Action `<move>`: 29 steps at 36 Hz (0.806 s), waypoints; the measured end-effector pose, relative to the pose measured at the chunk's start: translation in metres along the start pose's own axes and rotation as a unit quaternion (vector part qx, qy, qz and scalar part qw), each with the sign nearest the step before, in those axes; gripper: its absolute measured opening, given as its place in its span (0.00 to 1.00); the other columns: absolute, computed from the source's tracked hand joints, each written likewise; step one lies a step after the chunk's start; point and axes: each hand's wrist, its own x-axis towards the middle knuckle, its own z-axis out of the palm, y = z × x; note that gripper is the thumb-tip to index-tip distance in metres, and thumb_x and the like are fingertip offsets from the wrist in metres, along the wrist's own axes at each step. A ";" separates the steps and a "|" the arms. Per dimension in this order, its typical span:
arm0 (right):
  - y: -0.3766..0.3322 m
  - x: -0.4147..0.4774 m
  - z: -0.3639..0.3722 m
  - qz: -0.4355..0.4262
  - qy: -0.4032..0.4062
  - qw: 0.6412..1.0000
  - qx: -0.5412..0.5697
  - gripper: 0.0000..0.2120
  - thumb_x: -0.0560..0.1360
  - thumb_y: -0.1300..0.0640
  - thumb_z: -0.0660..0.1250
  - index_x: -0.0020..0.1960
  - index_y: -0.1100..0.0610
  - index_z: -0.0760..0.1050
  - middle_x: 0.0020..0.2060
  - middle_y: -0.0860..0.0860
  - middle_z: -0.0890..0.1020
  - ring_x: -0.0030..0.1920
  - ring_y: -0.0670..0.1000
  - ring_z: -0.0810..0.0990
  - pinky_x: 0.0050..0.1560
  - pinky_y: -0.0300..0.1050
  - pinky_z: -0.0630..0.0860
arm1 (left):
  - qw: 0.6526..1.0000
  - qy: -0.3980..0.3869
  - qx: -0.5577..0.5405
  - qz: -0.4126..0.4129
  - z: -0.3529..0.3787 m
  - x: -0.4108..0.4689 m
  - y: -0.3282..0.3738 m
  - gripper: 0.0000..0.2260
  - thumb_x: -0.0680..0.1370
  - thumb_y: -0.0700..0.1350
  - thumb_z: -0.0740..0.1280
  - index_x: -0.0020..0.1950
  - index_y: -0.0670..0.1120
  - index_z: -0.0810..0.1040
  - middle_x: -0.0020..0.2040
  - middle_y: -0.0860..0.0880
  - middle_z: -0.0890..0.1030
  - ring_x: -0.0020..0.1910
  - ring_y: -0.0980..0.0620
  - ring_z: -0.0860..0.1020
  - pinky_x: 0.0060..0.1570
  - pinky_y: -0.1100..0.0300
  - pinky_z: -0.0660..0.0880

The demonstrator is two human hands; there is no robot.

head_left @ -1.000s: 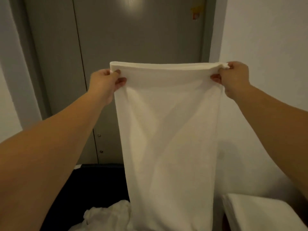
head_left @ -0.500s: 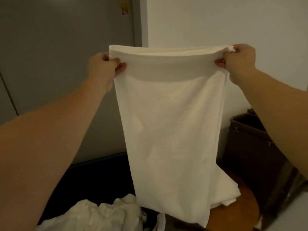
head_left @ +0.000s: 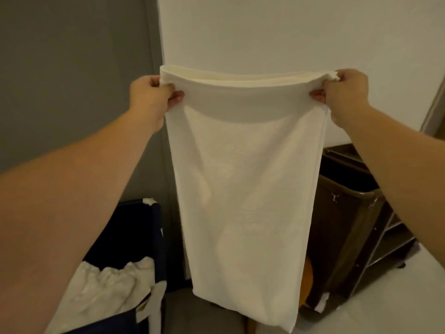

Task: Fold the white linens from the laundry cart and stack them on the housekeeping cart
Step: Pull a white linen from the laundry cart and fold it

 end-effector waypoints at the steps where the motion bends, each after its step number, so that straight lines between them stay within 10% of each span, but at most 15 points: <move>1: 0.004 0.005 -0.006 0.004 -0.004 1.000 0.000 0.10 0.75 0.69 0.63 0.45 0.54 0.73 0.47 0.55 0.78 0.49 0.58 0.82 0.37 0.41 0.81 | 1.000 0.005 -0.002 -0.004 0.007 -0.004 -0.005 0.05 0.77 0.31 0.65 0.47 0.40 0.75 0.45 0.46 0.78 0.38 0.51 0.81 0.48 0.56 0.81; 29: 0.109 0.119 -0.014 0.042 0.003 0.998 -0.047 0.13 0.74 0.69 0.65 0.54 0.56 0.73 0.45 0.50 0.76 0.50 0.55 0.81 0.44 0.45 0.83 | 0.999 -0.008 -0.010 -0.033 0.089 0.054 -0.099 0.11 0.76 0.31 0.67 0.58 0.34 0.75 0.51 0.41 0.79 0.42 0.47 0.82 0.48 0.56 0.81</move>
